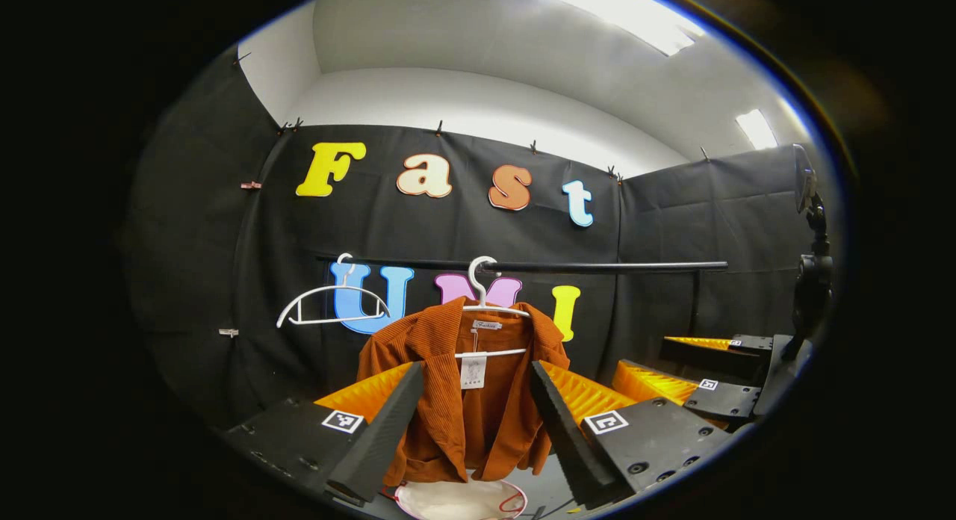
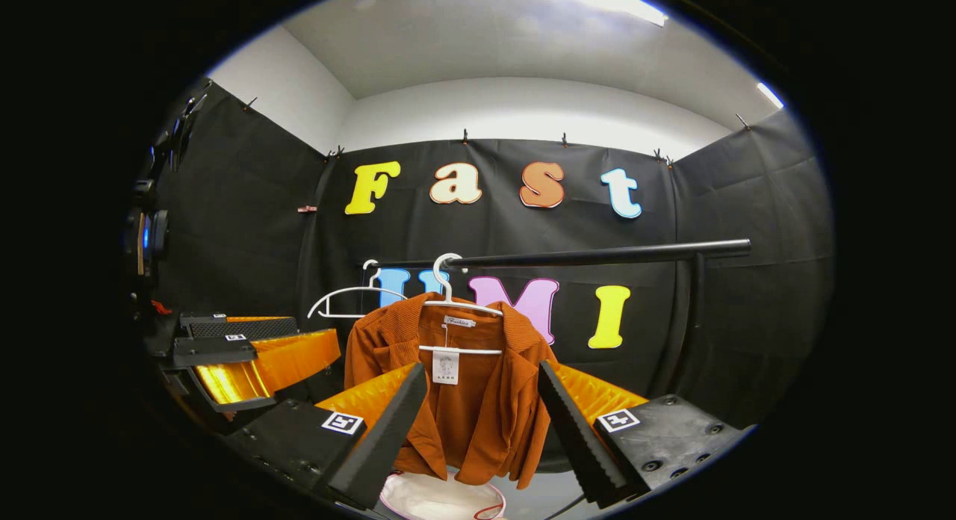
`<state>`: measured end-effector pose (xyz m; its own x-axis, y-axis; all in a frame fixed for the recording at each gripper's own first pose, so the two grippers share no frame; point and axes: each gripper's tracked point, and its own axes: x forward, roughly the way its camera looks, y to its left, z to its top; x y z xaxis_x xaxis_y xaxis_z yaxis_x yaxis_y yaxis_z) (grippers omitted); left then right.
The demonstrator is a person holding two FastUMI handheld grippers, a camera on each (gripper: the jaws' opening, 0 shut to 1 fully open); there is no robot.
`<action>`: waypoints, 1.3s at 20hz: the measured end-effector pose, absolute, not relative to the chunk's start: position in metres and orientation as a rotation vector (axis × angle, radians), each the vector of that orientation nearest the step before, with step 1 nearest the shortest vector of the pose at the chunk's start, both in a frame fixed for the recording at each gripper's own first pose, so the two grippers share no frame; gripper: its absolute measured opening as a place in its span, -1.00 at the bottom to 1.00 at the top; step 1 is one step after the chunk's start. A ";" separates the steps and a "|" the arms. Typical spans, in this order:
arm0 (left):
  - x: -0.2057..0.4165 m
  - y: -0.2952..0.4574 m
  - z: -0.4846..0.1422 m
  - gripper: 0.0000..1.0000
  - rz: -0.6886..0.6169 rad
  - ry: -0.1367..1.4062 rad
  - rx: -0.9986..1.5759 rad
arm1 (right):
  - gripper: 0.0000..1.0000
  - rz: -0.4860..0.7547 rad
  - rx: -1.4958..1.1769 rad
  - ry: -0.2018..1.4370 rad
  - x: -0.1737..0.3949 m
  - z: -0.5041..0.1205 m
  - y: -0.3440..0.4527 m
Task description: Grasp the clothes on the hanger with both hands and then place them into the laundry hamper below.
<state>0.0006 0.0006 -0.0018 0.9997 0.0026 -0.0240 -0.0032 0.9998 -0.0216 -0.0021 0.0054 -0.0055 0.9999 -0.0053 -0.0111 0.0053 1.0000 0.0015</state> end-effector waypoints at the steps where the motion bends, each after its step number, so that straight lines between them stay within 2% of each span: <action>1: 0.000 0.002 -0.001 0.83 0.001 0.024 -0.022 | 0.95 -0.006 0.000 0.014 -0.001 -0.007 0.006; 9: 0.003 0.001 -0.005 0.83 -0.015 0.032 -0.021 | 0.99 -0.032 -0.006 0.028 0.002 -0.010 0.007; 15: 0.003 0.009 -0.004 0.83 -0.062 0.046 -0.022 | 0.99 -0.105 0.003 0.037 0.000 -0.015 0.013; 20: 0.018 0.037 -0.016 0.83 -0.115 0.071 -0.031 | 1.00 -0.159 0.002 0.061 0.006 -0.033 0.032; 26: 0.034 0.053 -0.039 0.84 -0.119 0.108 -0.025 | 0.99 -0.172 -0.010 0.112 0.030 -0.062 0.038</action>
<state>0.0342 0.0530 -0.0385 0.9872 -0.1198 -0.1057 0.1171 0.9926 -0.0317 0.0296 0.0381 -0.0617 0.9791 -0.1710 -0.1101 0.1699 0.9853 -0.0192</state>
